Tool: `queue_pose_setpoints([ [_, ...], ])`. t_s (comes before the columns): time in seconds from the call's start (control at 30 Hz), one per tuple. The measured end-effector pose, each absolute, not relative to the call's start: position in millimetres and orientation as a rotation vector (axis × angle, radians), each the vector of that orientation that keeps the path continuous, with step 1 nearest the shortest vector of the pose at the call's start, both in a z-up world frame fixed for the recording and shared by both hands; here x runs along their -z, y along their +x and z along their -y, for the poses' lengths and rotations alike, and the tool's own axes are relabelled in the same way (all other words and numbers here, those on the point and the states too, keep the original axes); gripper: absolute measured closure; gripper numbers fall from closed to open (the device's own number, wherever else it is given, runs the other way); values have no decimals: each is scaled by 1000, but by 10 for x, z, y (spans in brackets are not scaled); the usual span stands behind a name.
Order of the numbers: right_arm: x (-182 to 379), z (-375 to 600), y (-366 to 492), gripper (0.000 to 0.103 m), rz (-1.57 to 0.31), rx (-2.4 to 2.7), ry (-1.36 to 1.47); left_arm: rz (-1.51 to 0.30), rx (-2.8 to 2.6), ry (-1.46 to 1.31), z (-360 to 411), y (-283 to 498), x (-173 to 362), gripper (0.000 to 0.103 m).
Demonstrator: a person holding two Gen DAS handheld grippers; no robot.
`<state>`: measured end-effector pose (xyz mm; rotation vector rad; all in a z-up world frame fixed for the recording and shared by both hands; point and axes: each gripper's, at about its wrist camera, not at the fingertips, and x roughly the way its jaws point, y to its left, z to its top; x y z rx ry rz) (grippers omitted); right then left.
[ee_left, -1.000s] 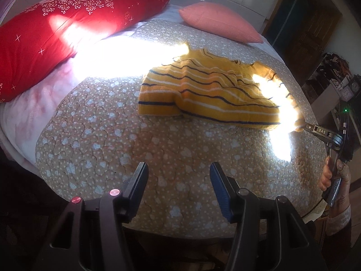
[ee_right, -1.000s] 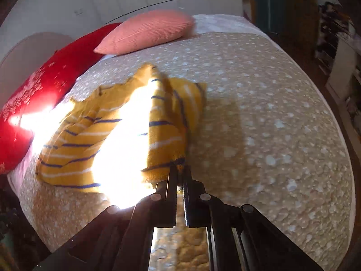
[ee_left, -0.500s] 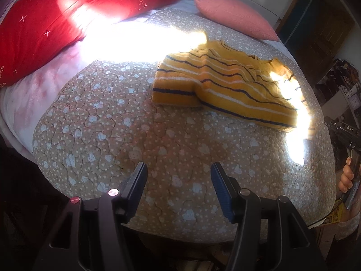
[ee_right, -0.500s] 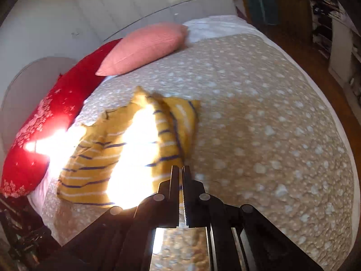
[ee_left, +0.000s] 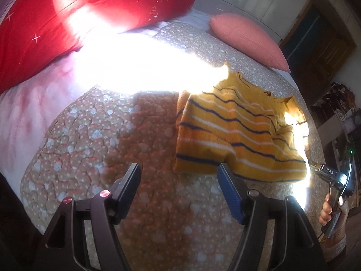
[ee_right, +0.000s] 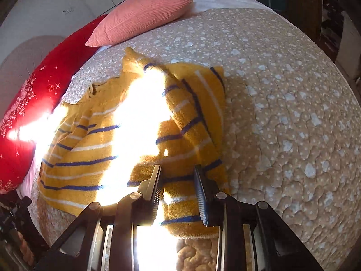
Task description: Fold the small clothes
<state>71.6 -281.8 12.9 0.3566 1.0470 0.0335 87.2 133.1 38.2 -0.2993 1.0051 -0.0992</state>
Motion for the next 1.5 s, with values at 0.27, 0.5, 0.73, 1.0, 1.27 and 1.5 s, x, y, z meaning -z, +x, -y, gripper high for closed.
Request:
queue_pose_setpoints([
  [0.27,-117,2596,834,68,-1050,27,269,-1091,133,-429,-1272,1439,11,77],
  [0.5,-121,2620,839,68,-1044,7,264,-1089,95,-282,-1314,1565,-209,97],
  [0.73,-303,2513,773,67,-1040,29,177,-1069,64,-377,-1506,1424,-215,73],
  [1.0,-1142,1547,825,28,-947,-274,159,-1038,168,-593,-1646,1223,-107,53],
  [1.27,-782,98,1775,28,-1167,-472,-15,-1010,255,-703,-1424,1165,105,33],
  [1.5,-354,-739,2372,28,-1369,-474,-192,-1007,207,-776,-1599,1074,189,64],
])
